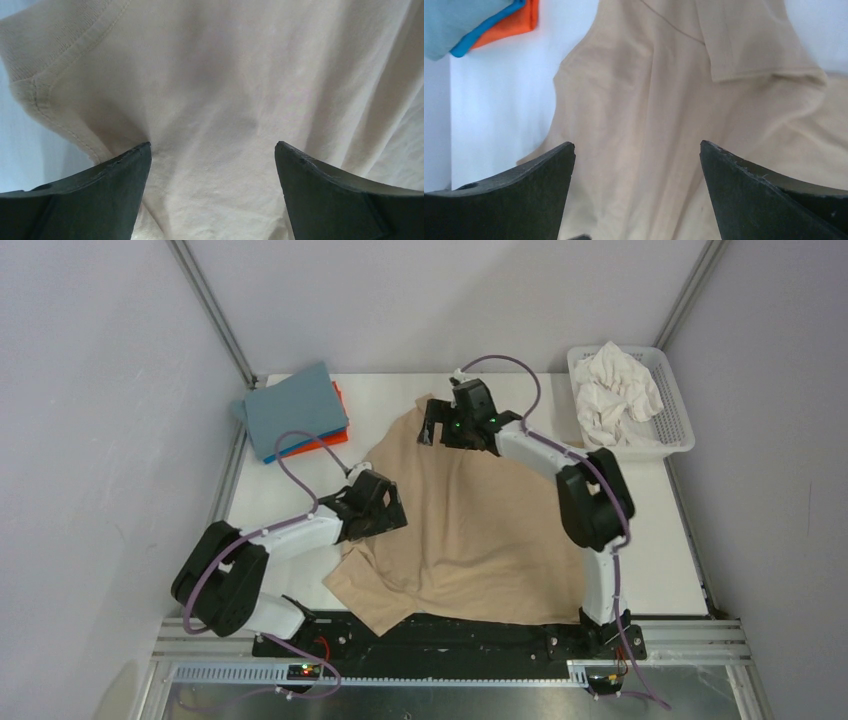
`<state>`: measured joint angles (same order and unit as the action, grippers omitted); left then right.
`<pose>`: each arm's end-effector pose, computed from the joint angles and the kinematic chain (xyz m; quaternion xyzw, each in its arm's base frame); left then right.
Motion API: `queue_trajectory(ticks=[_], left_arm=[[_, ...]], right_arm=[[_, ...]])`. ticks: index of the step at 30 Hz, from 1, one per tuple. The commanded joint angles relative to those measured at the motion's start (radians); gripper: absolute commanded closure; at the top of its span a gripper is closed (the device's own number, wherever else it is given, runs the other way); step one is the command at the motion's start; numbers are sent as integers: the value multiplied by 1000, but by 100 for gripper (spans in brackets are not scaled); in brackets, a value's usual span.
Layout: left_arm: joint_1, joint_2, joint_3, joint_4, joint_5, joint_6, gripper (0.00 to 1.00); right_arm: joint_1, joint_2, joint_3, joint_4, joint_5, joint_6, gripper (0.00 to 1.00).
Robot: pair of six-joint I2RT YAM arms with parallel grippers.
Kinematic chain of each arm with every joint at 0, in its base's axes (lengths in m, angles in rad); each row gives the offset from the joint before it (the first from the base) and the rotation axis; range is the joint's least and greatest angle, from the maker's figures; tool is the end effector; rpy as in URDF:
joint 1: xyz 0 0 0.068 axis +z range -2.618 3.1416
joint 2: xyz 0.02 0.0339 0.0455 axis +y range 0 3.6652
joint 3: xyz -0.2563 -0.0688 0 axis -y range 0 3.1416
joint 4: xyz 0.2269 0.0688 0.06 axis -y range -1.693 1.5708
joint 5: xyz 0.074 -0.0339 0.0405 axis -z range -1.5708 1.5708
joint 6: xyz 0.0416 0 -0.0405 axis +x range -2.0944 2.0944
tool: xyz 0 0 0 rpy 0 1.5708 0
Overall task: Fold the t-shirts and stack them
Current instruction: Flatten out the tshirt
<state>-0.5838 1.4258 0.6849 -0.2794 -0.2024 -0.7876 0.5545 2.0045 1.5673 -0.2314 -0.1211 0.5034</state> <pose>0.2140 -0.1313 0.1604 -0.1247 0.9497 -0.0960 0.2708 0.3792 0.2408 0.2329 -0.0493 0.8974 0.2666 0.3482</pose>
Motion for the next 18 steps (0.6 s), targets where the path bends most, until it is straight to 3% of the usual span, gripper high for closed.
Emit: queue_trajectory(ticks=[1,9,18], left_arm=[[4,-24,-96,-47,12,-30,0],[4,-51,-111,-48,18,-3,0],[6,-94,-147,-59,29,35,0]], right_arm=[[-3,160,189,-75,13,16,1],[-16,312,322,-101,41,189,1],[-31,371,300,90,148,433,0]])
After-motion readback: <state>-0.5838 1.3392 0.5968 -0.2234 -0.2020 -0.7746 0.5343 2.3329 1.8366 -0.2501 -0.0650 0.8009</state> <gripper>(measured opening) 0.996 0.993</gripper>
